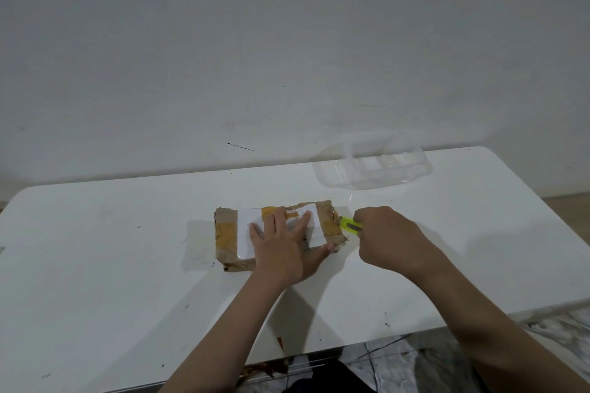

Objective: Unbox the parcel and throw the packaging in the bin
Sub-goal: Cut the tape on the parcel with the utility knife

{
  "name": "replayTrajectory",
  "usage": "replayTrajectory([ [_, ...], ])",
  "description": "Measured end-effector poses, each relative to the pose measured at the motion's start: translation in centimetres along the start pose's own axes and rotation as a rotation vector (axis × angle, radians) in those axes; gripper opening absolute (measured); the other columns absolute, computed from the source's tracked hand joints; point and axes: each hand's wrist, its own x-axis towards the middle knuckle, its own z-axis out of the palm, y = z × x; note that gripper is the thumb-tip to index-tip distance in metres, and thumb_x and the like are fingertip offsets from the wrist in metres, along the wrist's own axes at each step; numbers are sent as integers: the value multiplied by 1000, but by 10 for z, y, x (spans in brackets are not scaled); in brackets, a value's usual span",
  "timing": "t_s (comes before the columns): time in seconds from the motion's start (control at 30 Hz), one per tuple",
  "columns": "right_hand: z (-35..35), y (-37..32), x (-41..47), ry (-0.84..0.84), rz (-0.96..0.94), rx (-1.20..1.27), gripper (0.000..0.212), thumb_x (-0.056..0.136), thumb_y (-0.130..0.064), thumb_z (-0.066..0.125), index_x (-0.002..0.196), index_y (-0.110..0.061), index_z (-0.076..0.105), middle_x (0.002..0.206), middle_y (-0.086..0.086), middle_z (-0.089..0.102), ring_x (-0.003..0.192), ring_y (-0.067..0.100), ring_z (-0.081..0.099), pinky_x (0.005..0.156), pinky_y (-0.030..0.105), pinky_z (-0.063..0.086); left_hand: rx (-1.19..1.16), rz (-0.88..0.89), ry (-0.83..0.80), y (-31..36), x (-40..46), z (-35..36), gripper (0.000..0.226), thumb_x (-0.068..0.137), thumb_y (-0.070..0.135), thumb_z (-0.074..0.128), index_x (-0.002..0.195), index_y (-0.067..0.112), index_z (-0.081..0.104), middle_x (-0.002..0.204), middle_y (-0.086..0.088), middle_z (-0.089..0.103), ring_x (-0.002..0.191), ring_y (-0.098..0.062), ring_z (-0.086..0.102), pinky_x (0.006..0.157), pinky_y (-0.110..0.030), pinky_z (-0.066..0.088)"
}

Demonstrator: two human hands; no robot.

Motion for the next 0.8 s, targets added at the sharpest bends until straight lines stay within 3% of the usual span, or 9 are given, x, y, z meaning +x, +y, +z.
replayTrajectory([
  [0.13,3,7,0,78,32,94,20,80,-10,50,98,-13,58,89,3,63,82,26,59,59,31,42,17,26,27,-1,-3,1,84,74,85,24,146,42,16,150,-9,17,140,-28,10,110,-60,7],
  [0.3,17,4,-3,132,29,94,18,87,-11,44,102,-14,53,88,5,61,81,26,57,57,29,35,28,30,-36,0,-4,-4,83,76,83,19,147,42,8,155,-10,9,143,-29,2,111,-61,3],
  [0.43,21,0,-2,126,26,68,12,85,-9,45,95,-14,49,76,0,48,70,23,47,46,24,24,34,31,-47,0,-5,-6,82,77,82,19,147,41,7,155,-11,9,143,-30,2,111,-61,3],
  [0.8,20,0,-7,146,52,65,24,87,-9,44,109,-14,51,85,2,52,72,21,44,46,23,23,50,34,-63,0,-6,-6,83,76,82,17,148,41,5,155,-9,8,143,-29,2,111,-61,3],
])
